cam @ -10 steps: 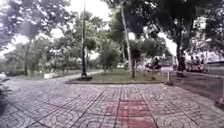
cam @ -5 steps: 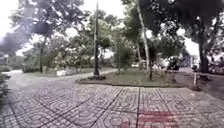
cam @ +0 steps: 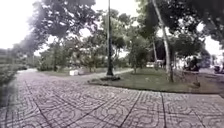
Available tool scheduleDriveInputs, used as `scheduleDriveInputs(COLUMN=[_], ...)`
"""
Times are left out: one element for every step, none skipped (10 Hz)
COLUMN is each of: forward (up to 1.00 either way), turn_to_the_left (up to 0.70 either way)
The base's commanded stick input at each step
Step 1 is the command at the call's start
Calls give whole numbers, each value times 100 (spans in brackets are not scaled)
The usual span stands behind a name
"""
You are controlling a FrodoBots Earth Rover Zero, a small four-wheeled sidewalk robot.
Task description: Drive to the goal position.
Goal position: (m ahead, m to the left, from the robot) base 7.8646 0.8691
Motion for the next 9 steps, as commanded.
scheduleDriveInputs(forward=[100, 100, 100, 100, 100, 100, 100, 100, 100], turn_to_the_left=[27, 27, 27, 27, 27, 27, 27, 27, 27])
